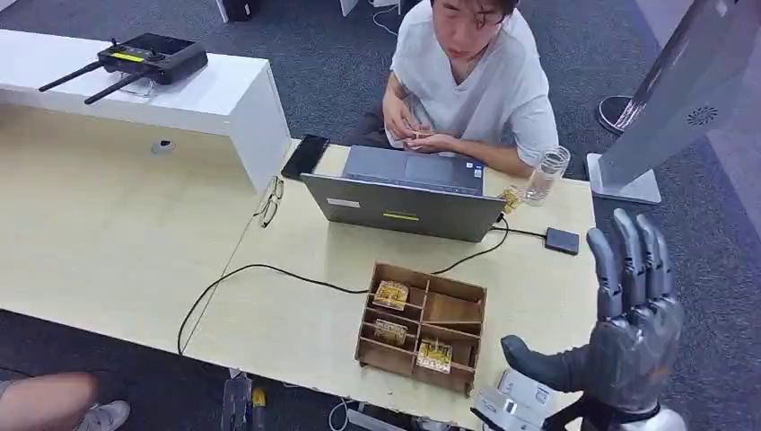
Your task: Pass the card to the sensor for recognition and then transmit it.
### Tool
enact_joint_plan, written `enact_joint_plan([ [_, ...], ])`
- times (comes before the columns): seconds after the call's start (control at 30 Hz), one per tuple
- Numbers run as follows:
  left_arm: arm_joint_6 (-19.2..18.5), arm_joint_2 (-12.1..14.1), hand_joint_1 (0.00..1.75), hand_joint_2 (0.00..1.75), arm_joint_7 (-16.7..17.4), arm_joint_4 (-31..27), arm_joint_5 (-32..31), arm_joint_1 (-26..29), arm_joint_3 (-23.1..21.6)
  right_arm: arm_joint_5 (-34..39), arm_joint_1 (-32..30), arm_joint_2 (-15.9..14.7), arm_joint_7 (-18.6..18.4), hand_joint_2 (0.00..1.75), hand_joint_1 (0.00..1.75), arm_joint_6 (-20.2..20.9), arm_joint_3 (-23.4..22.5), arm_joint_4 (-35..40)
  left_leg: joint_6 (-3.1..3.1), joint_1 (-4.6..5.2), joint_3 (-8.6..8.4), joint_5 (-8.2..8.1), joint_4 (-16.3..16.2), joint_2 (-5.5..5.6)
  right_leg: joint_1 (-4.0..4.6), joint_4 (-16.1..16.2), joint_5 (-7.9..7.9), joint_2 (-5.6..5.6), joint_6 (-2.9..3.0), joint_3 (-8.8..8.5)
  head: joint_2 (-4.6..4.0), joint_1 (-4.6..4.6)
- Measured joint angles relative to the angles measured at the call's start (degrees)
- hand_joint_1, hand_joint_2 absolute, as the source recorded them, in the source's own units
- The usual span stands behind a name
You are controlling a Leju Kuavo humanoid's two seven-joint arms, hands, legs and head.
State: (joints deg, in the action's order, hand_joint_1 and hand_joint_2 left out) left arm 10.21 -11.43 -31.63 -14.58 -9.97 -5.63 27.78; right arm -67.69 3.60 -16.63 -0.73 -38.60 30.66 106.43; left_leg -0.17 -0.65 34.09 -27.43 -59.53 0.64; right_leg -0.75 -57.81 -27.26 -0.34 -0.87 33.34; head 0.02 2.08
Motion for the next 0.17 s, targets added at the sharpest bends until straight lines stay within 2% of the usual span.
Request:
enact_joint_plan([
  [0.07,0.0,0.0,0.00,0.00,-0.5,0.0,0.7,0.3,0.4,0.6,-4.5,0.2,1.7,0.00,0.00,-0.9,-1.0,2.1,0.05,0.00,0.01,-0.04,0.0,0.07,0.00,0.0,-0.07,-0.13,0.00,-0.04,0.00,0.02],
  [0.17,0.0,0.1,0.00,0.00,-1.4,0.0,2.0,1.2,1.5,3.0,-11.1,2.1,7.1,0.00,0.00,-1.1,-3.4,4.9,0.01,0.00,0.00,-0.09,0.0,0.00,0.01,0.0,-0.09,-0.02,0.02,-0.01,0.00,0.04],
])
